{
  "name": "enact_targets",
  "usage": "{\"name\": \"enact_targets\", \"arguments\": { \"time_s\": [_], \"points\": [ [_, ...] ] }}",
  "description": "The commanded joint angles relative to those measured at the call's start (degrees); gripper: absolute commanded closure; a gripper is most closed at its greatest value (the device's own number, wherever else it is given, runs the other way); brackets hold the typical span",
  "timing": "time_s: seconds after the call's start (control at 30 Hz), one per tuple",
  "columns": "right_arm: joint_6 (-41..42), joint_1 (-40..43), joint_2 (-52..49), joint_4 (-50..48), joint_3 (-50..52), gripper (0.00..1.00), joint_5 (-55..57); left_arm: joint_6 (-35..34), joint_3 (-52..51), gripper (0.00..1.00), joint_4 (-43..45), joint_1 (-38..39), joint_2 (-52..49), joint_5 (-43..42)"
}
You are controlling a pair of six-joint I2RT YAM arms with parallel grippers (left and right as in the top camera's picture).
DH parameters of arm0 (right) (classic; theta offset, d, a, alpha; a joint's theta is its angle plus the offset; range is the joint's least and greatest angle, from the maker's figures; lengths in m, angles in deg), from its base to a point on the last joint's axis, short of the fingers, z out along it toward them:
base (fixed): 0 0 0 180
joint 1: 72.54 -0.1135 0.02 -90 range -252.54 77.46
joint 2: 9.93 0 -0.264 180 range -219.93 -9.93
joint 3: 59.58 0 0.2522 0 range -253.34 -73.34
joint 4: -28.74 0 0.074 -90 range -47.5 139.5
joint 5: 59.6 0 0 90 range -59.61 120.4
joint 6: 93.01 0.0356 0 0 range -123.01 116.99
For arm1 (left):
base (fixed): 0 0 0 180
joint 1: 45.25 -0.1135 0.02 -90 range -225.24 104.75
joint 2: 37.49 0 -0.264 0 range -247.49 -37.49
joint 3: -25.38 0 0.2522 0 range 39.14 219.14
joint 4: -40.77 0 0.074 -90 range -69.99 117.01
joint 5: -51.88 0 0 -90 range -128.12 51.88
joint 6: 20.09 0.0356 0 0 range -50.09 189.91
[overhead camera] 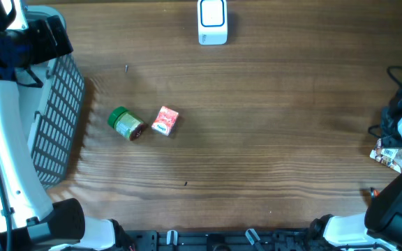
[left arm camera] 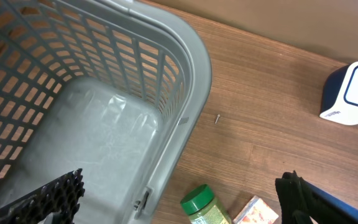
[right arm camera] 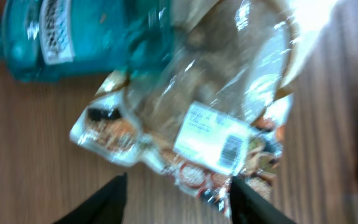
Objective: Scan the item barcode
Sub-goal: 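Carry the wrench packet to the right edge and release it, then move the right gripper over the red Kleenex tissue pack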
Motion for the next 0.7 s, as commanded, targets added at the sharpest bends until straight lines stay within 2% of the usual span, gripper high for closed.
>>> {"name": "enact_targets", "arguments": {
  "time_s": [0.0,0.13,0.23,0.43,0.67],
  "points": [
    [-7.93,-0.2,0.02,-0.63,-4.31,0.39,-10.73,0.92,0.57,0.0,0.15,-0.2,0.04,-0.28],
    [-13.2,-1.2,0.07,-0.85,-7.72,0.34,-14.69,0.92,0.57,0.0,0.15,-0.2,0.04,-0.28],
    [-13.7,-3.56,0.17,-0.83,-9.88,0.31,-14.58,0.92,0.57,0.0,0.15,-0.2,0.04,-0.28],
    [-14.91,-14.29,0.17,0.04,-16.04,0.28,-14.58,0.92,0.57,0.0,0.15,-0.2,0.04,-0.26],
    [-13.18,-29.7,0.17,-0.63,-16.39,0.25,-14.6,0.92,0.57,0.0,0.15,-0.2,0.04,-0.28]
  ]
}}
